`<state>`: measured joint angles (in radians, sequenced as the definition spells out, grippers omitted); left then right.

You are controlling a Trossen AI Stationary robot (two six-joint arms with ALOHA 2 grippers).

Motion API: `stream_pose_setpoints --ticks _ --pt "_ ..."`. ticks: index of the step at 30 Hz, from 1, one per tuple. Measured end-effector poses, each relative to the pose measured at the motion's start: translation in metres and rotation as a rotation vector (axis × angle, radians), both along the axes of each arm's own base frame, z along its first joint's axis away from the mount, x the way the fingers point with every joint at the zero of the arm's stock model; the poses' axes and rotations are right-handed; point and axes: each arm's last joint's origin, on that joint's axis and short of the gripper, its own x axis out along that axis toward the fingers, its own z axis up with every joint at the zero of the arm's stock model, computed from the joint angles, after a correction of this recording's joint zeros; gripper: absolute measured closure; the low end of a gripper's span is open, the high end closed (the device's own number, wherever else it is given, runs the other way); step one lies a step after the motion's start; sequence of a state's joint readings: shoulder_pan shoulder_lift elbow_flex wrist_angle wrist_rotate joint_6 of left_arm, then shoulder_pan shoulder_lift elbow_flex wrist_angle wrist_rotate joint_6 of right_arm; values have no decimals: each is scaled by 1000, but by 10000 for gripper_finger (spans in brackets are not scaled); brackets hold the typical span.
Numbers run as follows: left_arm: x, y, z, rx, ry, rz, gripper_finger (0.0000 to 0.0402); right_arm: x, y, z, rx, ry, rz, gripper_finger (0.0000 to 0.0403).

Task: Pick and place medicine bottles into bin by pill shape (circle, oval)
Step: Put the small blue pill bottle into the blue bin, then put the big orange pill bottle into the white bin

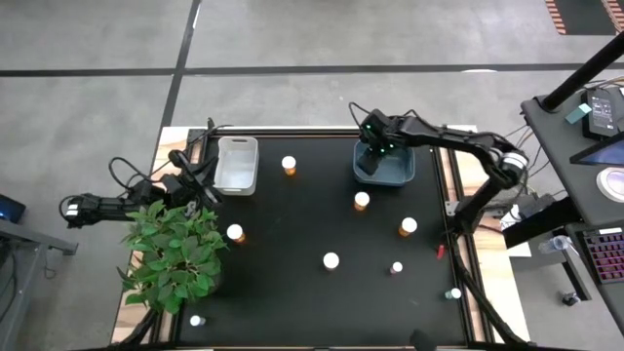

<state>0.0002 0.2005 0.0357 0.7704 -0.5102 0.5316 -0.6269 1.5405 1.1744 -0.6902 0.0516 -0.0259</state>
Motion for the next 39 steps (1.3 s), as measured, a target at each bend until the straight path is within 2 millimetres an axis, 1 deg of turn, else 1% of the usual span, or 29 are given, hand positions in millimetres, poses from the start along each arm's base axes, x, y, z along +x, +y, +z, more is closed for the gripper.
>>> stream_pose_setpoints --ticks 3,7,15,20,26,33,39 --pt "0 0 0 0 0 0 402 8 -9 -5 -1 18 18 286" --pt "0 0 0 0 0 0 402 13 -18 -12 10 42 19 285" --pt "0 0 0 0 2 0 402 15 -20 -21 27 66 22 285" --pt "0 0 0 0 2 0 402 16 -21 -23 29 71 24 283" --pt "0 0 0 0 2 0 402 16 -21 -23 28 72 26 248" --pt "0 0 0 0 2 0 402 17 -22 -15 13 55 27 228" --pt "0 0 0 0 2 -1 402 15 -20 5 -2 37 27 227"
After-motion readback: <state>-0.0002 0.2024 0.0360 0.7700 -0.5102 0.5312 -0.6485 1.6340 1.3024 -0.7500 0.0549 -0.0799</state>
